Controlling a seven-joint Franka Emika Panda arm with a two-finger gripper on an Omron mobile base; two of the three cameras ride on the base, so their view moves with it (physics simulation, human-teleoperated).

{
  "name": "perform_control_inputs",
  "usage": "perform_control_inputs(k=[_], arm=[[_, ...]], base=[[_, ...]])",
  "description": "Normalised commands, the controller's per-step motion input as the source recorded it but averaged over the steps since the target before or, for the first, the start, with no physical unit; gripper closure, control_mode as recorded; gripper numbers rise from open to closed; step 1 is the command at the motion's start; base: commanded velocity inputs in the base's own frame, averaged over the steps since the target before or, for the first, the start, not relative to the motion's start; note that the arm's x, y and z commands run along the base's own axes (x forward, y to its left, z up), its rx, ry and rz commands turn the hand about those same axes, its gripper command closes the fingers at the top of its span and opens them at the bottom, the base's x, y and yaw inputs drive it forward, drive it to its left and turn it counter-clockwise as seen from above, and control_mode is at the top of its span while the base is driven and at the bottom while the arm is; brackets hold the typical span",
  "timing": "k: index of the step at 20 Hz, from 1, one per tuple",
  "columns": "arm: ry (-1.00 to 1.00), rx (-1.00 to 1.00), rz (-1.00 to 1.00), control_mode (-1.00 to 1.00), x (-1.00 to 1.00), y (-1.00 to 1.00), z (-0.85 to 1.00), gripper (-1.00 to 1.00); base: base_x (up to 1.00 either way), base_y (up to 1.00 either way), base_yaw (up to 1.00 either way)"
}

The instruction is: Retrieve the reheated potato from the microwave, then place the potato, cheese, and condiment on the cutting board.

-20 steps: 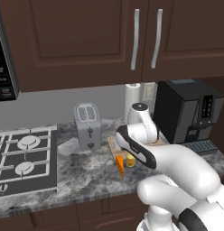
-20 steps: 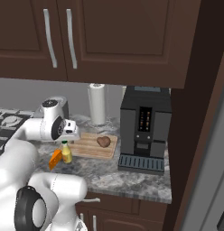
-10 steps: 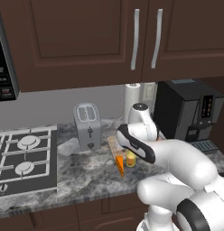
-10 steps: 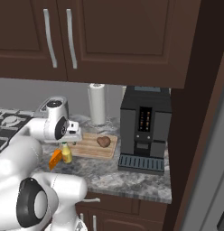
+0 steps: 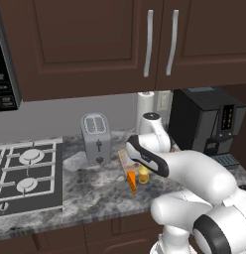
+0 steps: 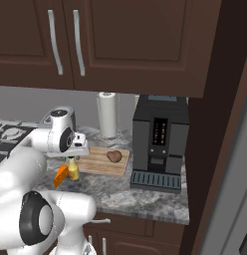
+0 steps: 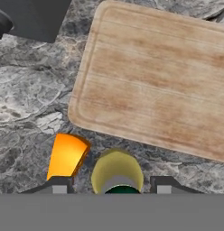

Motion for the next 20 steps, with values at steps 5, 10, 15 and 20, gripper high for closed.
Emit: perform_control_inputs(k=[5,10,15,20], arm=[[0.01,0.0,0.0,-1.0,0.0,0.07,-0.04,1.0],[0.0,0.0,0.0,-1.0,0.0,0.0,-0.02,1.0],[-0.02,-0.02,0.0,-1.0,0.0,0.0,0.18,1.0],[-0.05,-0.01,0.0,-1.0,0.04,-0.09,0.41,1.0]], base=[[0.0,0.0,0.0],[0.0,0.0,0.0],[0.0,0.0,0.0],[0.0,0.0,0.0]])
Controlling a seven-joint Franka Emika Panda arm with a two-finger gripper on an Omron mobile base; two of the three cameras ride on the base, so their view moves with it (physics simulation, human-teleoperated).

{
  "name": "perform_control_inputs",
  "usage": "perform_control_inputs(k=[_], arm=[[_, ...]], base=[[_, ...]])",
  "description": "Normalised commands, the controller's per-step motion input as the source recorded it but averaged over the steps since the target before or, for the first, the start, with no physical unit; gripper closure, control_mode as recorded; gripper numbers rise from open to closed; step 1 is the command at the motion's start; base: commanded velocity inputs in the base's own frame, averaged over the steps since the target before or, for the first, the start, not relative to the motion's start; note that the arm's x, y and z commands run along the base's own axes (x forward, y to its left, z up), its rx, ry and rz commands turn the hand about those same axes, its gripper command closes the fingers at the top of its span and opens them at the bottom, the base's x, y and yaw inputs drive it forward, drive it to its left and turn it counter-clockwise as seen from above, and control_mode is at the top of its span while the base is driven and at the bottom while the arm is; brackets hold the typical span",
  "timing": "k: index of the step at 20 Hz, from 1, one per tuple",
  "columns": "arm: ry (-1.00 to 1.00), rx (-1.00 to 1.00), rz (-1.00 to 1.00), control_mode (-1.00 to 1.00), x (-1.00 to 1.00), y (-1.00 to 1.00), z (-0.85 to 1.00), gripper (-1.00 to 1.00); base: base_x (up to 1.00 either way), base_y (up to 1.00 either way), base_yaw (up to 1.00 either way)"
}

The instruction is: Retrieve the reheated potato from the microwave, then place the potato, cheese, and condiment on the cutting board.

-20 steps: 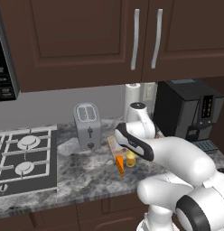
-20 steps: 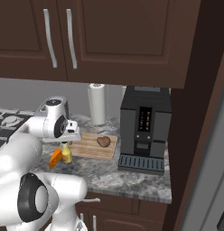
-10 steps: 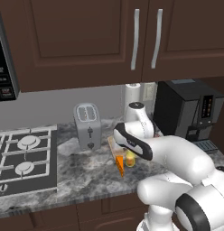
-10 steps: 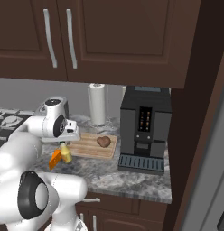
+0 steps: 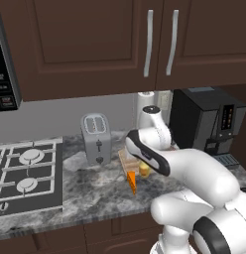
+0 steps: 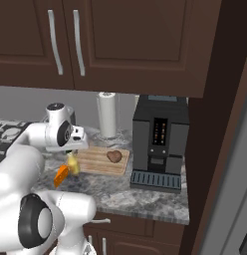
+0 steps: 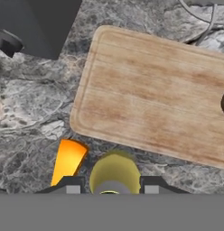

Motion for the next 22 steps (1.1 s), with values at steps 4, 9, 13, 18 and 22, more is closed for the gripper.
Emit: perform_control_inputs(k=[4,9,13,18,22], arm=[[0.0,-0.02,0.0,-1.0,0.1,-0.11,0.26,1.0],[0.0,-0.01,0.01,-1.0,0.17,-0.42,0.01,1.0],[0.02,0.0,0.03,-1.0,0.25,-0.48,0.0,1.0],[0.0,0.0,0.08,-1.0,0.29,-0.37,0.0,1.0],[0.0,0.0,0.1,-1.0,0.27,-0.29,0.0,1.0]], base=[[0.0,0.0,0.0],[0.0,0.0,0.0],[0.0,0.0,0.0],[0.0,0.0,0.0],[0.0,0.0,0.0]])
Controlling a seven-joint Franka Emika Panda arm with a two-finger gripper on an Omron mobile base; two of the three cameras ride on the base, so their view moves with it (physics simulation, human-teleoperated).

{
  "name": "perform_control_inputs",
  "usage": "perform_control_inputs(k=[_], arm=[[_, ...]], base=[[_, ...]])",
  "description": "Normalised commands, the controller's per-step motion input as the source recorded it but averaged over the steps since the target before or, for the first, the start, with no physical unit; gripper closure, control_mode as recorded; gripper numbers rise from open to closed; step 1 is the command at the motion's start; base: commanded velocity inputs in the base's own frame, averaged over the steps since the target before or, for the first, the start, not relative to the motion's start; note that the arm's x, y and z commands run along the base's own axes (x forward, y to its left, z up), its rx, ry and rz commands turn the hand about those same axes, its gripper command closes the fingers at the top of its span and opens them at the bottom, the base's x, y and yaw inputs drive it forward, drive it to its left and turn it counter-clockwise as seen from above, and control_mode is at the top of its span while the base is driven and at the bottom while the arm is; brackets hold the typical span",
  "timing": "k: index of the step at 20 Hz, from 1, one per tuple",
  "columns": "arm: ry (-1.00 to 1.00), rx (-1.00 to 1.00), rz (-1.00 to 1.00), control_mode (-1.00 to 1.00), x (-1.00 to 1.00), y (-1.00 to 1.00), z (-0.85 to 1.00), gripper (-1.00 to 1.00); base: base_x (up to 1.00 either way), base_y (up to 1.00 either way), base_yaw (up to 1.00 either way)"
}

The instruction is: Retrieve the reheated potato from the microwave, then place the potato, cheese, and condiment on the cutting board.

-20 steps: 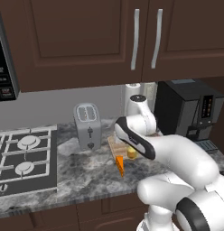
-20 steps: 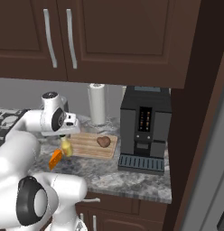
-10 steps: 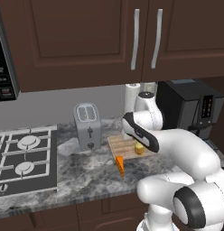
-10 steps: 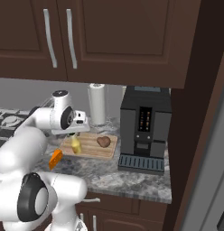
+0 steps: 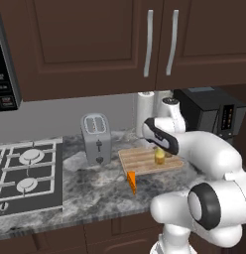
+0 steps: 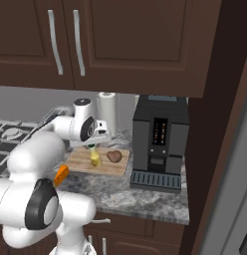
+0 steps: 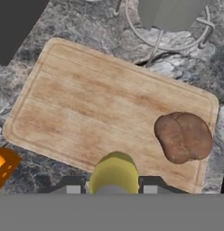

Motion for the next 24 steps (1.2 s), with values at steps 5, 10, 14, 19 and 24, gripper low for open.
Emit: perform_control_inputs(k=[5,10,14,19,24], arm=[[0.0,0.02,0.1,-1.0,0.25,-0.09,0.0,1.0],[0.01,0.06,0.1,-1.0,0.23,-0.02,0.0,1.0],[0.01,0.0,0.09,-1.0,0.15,0.0,-0.07,1.0],[0.06,0.0,0.07,-1.0,0.05,0.01,-0.16,1.0],[0.04,0.0,0.07,-1.0,0.0,0.0,-0.2,1.0]], base=[[0.0,0.0,0.0],[0.0,0.0,0.0],[0.0,0.0,0.0],[0.0,0.0,0.0],[0.0,0.0,0.0]])
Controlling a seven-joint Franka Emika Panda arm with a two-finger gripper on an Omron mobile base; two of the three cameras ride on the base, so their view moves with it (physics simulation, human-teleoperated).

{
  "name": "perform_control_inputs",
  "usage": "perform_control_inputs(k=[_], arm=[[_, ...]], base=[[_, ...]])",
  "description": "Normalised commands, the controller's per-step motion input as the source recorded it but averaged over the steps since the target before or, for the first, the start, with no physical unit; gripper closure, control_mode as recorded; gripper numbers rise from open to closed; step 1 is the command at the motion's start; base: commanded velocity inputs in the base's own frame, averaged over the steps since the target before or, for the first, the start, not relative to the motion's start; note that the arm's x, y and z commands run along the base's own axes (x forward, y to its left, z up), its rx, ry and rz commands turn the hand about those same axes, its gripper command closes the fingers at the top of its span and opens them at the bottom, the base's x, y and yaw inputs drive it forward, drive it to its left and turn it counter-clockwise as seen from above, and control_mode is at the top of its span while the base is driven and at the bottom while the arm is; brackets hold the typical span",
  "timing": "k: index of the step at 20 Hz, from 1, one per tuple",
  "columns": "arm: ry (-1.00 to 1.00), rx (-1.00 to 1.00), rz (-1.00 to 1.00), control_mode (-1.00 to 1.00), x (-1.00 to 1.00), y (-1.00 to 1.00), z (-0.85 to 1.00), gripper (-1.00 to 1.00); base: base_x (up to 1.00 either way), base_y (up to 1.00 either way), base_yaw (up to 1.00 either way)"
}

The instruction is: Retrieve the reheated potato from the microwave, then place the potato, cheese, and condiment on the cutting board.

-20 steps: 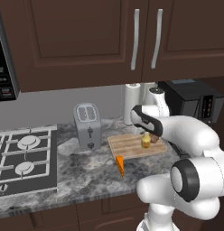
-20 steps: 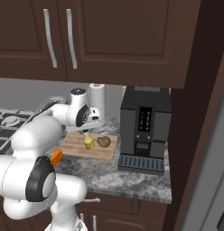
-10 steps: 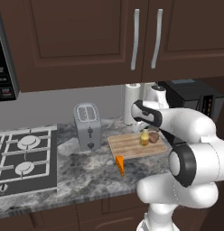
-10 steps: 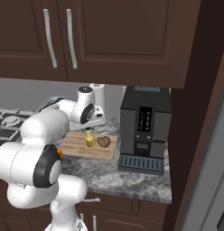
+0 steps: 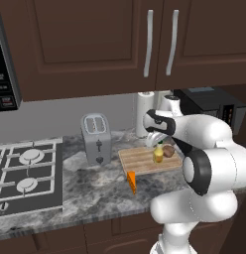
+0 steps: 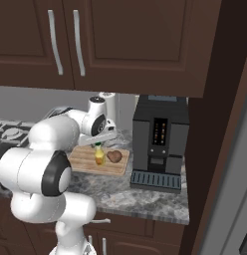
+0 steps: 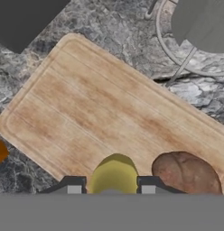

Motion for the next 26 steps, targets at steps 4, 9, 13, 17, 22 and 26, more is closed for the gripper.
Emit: perform_control_inputs(k=[4,9,13,17,22,26], arm=[[0.02,0.0,0.08,-1.0,0.0,0.0,-0.18,1.0],[0.0,0.0,0.08,-1.0,0.0,0.0,-0.19,1.0],[0.0,0.0,0.07,-1.0,-0.04,0.0,-0.2,1.0],[0.0,0.0,0.05,-1.0,-0.04,-0.01,-0.18,-1.0],[0.0,0.0,0.03,-1.0,0.0,-0.02,-0.08,-1.0],[0.0,0.0,0.01,-1.0,0.0,-0.01,0.0,-1.0]], base=[[0.0,0.0,0.0],[0.0,0.0,0.0],[0.0,0.0,0.0],[0.0,0.0,0.0],[0.0,0.0,0.0],[0.0,0.0,0.0]])
